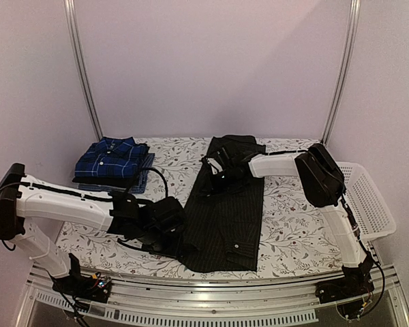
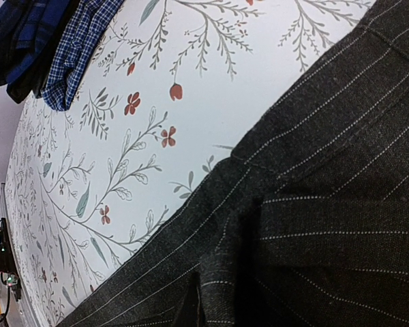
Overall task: Fold and stack the long sleeve shirts
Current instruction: Place the sleeve of the rectangle-folded shirt.
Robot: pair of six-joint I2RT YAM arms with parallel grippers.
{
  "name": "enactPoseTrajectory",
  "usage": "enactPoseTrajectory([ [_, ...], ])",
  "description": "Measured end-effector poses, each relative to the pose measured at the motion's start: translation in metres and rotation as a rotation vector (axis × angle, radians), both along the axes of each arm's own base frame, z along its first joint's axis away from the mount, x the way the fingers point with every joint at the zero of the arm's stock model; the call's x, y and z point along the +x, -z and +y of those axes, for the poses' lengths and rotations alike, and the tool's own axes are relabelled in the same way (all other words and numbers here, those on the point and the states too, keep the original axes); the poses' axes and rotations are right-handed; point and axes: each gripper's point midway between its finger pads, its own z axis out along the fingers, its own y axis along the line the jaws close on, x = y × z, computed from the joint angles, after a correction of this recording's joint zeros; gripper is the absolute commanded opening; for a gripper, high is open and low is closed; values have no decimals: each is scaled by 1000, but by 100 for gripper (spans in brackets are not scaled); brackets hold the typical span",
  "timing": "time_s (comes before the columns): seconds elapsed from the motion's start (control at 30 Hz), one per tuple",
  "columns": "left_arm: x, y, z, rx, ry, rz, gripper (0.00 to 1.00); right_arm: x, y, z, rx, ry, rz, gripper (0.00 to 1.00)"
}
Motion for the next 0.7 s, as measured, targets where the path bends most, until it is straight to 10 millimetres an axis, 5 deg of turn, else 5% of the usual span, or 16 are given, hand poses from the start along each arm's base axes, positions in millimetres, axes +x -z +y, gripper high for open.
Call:
enactPoseTrajectory([
  [0.23,9,13,10,66,-56,-34,41,0,0,0,-2,-2,-1,0],
  [0.7,45,-1,18,-57,-162,-134,37,0,0,0,-4,-5,-2,0],
])
